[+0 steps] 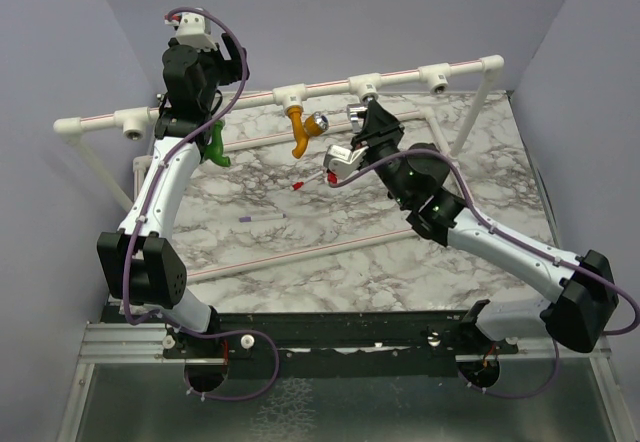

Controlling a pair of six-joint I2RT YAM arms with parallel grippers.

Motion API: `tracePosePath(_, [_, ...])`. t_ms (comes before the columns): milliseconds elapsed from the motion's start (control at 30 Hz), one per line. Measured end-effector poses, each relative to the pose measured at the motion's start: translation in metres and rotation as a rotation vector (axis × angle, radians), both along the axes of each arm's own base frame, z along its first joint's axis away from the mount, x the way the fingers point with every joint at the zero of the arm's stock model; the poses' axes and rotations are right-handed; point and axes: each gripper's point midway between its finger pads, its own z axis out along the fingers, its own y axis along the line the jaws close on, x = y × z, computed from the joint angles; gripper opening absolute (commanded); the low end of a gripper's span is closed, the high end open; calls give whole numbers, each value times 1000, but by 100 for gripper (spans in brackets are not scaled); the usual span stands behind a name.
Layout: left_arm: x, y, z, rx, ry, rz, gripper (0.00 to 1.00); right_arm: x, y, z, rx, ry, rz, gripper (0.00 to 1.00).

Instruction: Install the water faucets

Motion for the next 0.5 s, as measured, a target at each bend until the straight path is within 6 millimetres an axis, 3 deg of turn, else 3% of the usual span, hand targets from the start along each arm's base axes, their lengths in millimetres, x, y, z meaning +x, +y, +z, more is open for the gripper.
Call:
tracePosePath(233, [0, 0, 0, -1, 1, 0, 81, -1, 0, 1, 188, 52, 6, 1])
tracePosePath(500, [0, 0, 0, -2, 2, 0, 81, -2, -2, 2, 606, 188, 40, 1])
